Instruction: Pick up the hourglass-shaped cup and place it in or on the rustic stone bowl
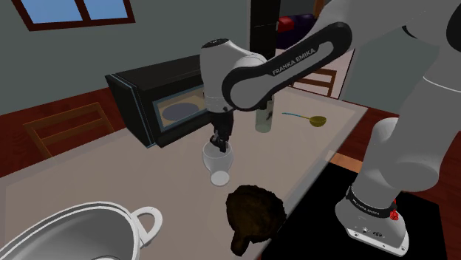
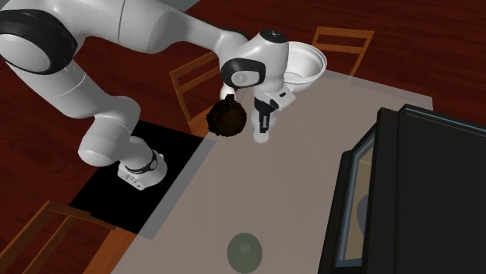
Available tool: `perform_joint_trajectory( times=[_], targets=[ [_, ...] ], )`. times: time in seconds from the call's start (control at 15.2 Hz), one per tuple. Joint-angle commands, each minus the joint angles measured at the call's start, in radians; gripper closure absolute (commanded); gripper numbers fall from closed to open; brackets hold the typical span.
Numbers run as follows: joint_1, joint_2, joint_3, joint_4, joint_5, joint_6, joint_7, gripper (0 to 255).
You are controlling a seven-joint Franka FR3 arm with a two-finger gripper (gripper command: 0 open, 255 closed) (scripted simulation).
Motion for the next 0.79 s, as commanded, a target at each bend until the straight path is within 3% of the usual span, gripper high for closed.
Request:
perform_joint_trajectory(
  times=[0.0,0.73],
  targets=[
    [0.0,-0.01,0.0,0.018,0.003,-0.027,-0.002,255],
    [0.0,-0.05,-0.005,0.126,0.014,-0.175,-0.016,255]
  ],
)
